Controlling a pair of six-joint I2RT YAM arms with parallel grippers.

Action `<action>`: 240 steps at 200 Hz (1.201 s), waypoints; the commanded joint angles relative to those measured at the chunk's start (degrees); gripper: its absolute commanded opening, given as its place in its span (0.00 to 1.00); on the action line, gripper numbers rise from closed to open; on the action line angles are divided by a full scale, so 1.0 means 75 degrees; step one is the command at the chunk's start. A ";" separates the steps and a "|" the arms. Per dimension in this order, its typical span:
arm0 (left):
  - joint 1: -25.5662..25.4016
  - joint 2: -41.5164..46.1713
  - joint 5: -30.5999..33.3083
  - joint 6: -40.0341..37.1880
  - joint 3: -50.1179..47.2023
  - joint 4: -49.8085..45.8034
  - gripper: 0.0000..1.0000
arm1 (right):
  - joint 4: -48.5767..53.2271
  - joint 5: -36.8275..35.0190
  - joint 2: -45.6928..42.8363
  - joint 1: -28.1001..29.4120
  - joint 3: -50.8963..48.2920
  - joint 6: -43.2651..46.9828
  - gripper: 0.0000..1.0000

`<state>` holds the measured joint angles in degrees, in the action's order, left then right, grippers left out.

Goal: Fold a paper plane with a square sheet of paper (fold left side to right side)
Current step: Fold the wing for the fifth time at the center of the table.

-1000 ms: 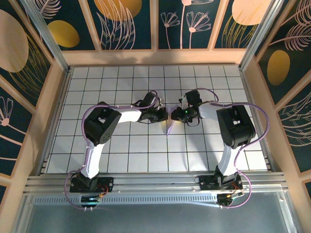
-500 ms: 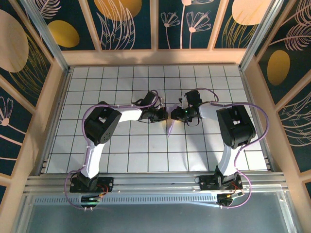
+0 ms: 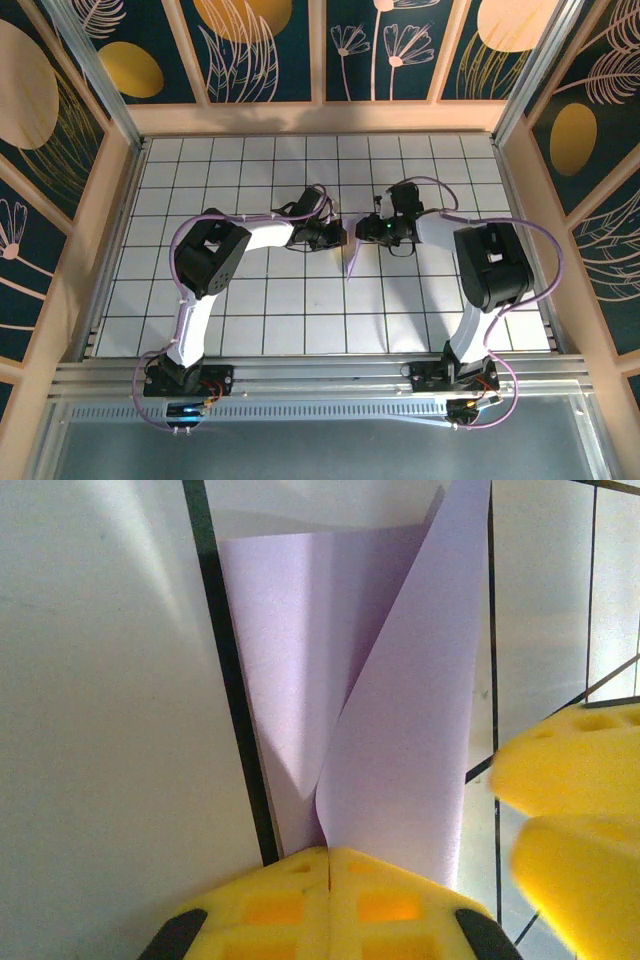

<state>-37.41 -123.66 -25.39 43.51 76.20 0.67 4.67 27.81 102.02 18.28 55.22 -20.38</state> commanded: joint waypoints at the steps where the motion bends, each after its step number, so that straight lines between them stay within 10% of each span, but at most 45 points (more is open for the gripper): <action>1: 0.0078 -0.0592 0.0889 -0.0195 -0.0106 -0.0725 0.03 | 0.0053 -0.0135 -0.0388 -0.0204 -0.0055 0.0063 0.36; 54: 0.0075 -0.0584 0.0912 -0.0206 -0.0094 -0.0745 0.03 | -0.0051 0.0373 0.0187 -0.0133 0.0528 0.0023 0.10; 240: 0.0075 -0.0644 0.0991 -0.0188 -0.0025 -0.0933 0.01 | 0.0170 -0.0228 0.1129 0.0082 0.0850 0.0044 0.10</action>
<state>-37.45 -123.83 -24.82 43.07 76.86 -0.14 4.95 27.62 109.56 18.65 62.57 -20.21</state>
